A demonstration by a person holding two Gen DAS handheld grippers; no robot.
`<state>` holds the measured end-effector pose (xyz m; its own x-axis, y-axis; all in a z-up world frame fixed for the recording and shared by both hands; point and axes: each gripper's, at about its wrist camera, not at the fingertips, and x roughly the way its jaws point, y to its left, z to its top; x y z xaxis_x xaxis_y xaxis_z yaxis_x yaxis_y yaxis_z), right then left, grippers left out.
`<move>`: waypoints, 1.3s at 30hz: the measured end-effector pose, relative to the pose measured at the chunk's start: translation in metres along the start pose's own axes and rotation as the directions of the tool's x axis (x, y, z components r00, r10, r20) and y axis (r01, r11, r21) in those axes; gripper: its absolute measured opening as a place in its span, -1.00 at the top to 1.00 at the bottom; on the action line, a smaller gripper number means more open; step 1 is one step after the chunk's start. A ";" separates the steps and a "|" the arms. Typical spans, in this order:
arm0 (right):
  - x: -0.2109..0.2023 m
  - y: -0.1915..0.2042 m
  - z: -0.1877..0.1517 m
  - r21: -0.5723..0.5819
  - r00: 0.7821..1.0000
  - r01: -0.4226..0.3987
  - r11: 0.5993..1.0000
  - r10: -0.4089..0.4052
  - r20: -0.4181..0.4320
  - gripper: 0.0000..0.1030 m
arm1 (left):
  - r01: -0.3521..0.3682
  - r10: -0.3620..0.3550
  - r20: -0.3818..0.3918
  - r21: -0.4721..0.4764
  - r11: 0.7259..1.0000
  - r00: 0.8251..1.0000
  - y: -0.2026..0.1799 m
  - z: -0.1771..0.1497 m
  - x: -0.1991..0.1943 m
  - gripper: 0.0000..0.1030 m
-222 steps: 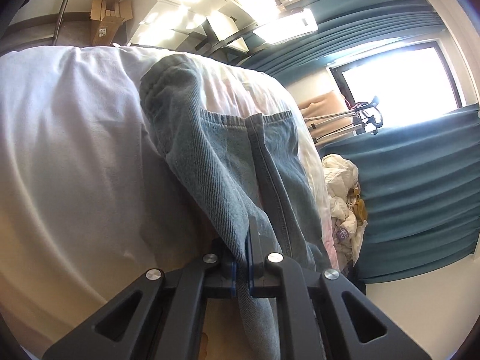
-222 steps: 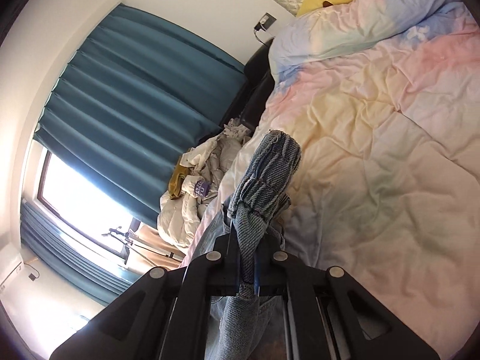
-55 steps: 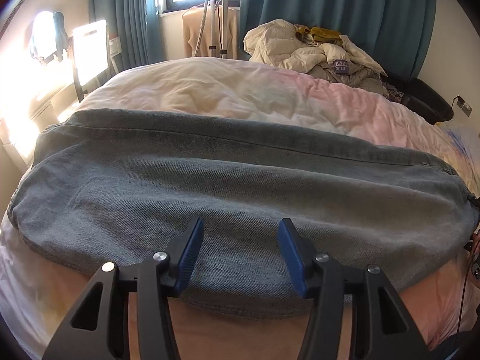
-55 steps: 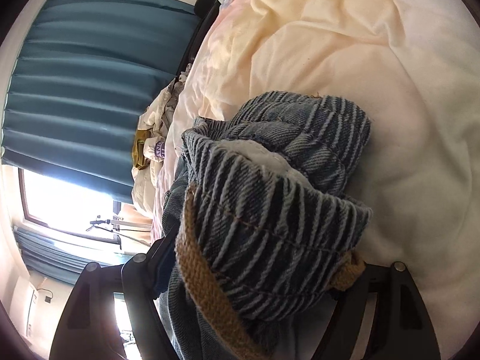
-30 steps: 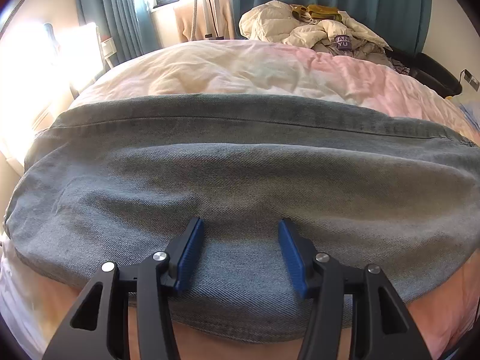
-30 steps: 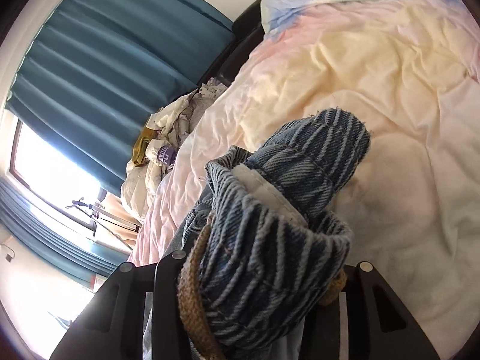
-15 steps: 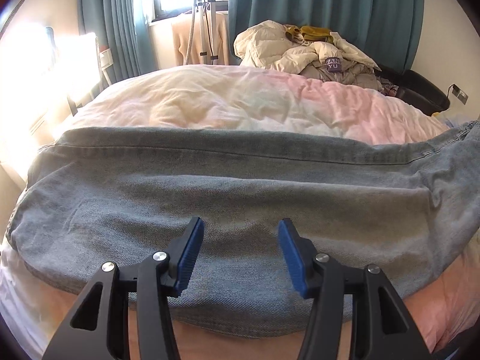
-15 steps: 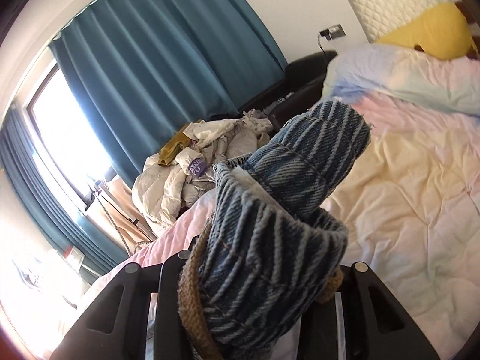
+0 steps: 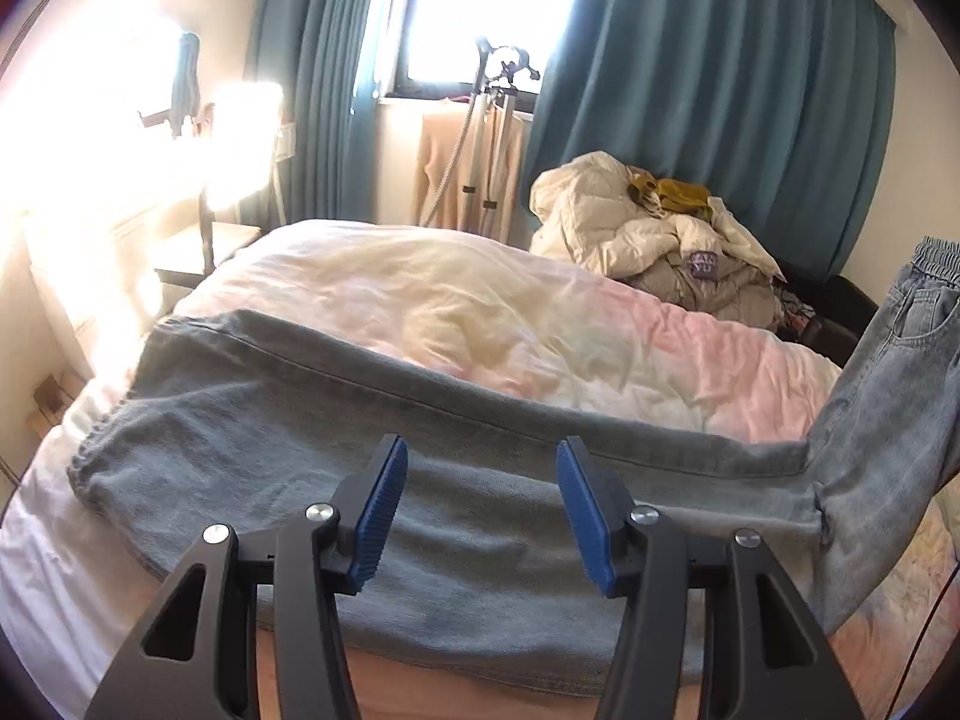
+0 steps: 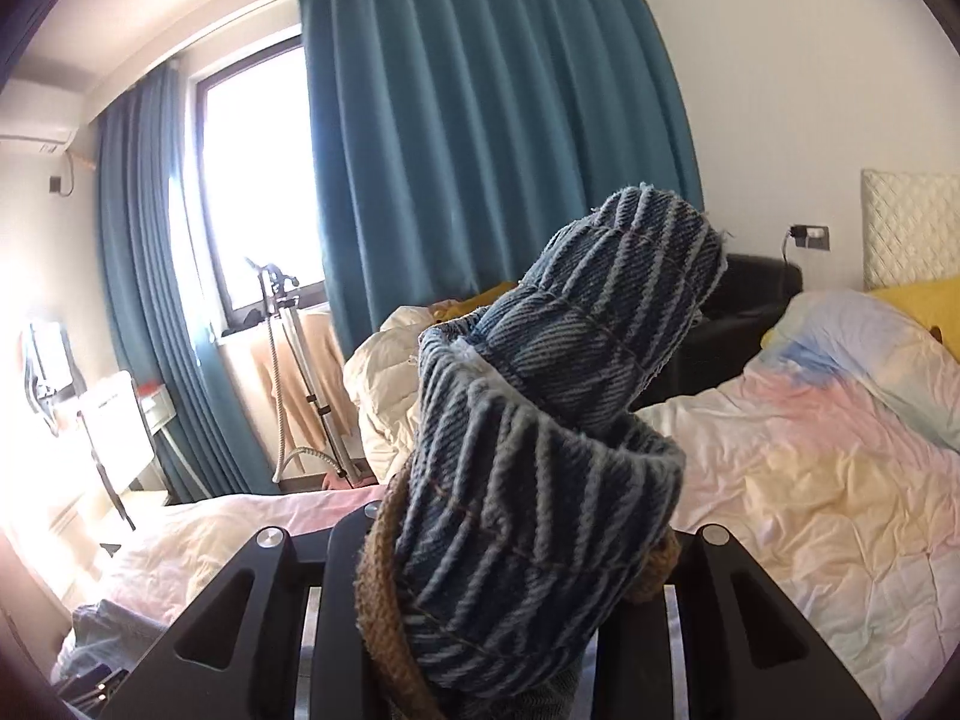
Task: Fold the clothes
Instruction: 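Carry the waistband with the right gripper over onto the leg held by the left gripper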
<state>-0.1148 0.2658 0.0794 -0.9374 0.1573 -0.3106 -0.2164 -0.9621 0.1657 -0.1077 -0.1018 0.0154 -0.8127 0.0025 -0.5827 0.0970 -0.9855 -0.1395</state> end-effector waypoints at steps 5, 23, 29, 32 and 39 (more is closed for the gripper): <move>-0.007 0.079 -0.019 -0.137 0.999 -0.030 0.990 0.033 0.015 0.48 | 0.013 -0.011 0.045 -0.046 0.999 0.999 0.024 0.011 -0.013 -0.04; 0.013 0.257 -0.231 -0.577 0.965 -0.246 0.779 0.141 -0.220 0.47 | 0.071 -0.046 0.148 -0.163 0.984 0.988 0.077 0.017 -0.020 -0.04; 0.015 0.250 -0.231 -0.546 0.927 -0.359 0.757 0.218 -0.307 -0.02 | 0.154 -0.128 0.136 -0.205 0.967 0.982 0.083 0.014 -0.011 -0.04; 0.000 0.251 -0.223 -0.548 0.891 -0.443 0.710 0.276 -0.362 -0.23 | 0.211 -0.188 0.130 -0.195 0.958 0.974 0.079 0.013 -0.010 -0.04; -0.030 0.211 -0.188 -0.444 0.838 -0.543 0.713 0.420 -0.349 -0.34 | 0.245 -0.239 0.057 -0.140 0.959 0.969 0.059 0.006 0.007 -0.04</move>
